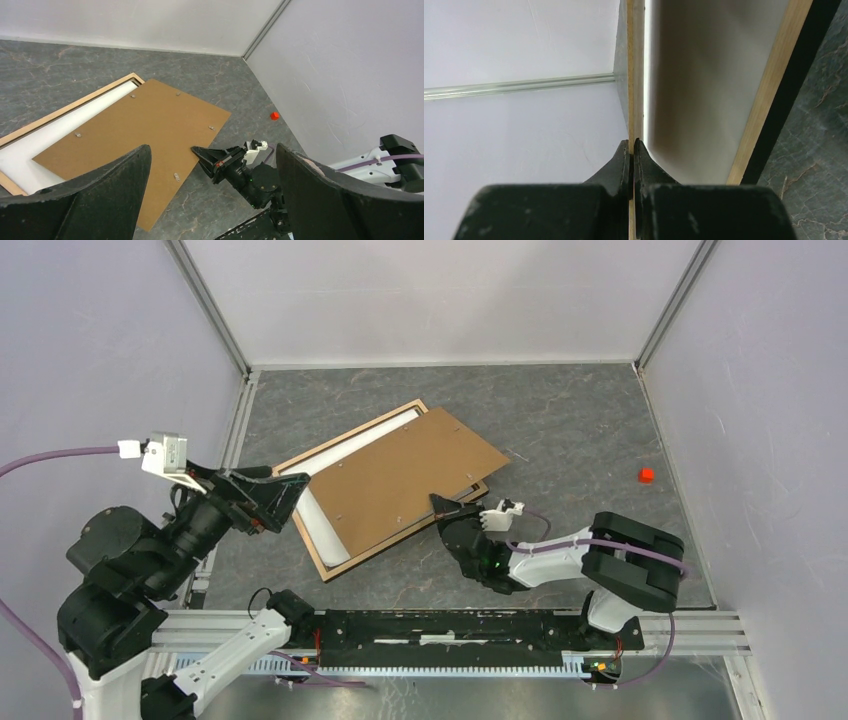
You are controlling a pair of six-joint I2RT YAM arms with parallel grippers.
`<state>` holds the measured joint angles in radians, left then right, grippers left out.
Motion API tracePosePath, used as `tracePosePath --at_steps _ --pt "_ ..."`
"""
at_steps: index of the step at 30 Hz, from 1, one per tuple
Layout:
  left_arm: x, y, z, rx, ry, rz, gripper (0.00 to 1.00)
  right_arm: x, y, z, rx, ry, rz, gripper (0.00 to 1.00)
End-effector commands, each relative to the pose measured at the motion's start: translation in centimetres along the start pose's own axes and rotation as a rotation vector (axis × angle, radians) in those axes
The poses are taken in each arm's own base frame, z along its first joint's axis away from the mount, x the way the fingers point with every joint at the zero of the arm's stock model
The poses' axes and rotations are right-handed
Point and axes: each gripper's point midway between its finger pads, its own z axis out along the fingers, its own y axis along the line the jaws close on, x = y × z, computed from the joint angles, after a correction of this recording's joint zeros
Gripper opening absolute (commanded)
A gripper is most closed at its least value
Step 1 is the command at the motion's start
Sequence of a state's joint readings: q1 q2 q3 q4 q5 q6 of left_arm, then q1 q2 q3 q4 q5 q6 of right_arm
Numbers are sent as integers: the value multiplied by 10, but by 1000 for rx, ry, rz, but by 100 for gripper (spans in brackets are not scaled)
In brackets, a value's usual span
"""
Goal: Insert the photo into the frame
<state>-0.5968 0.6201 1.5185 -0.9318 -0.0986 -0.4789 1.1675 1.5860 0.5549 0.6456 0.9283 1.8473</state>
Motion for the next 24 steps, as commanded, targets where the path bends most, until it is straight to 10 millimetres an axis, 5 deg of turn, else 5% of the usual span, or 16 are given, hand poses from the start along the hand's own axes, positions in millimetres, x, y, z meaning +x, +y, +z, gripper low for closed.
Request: tracePosePath --at_steps 1,24 --pt "-11 -5 -17 35 -30 67 100 12 42 1 -92 -34 173 0" --pt "-16 -7 -31 54 -51 73 100 67 36 11 -87 -11 148 0"
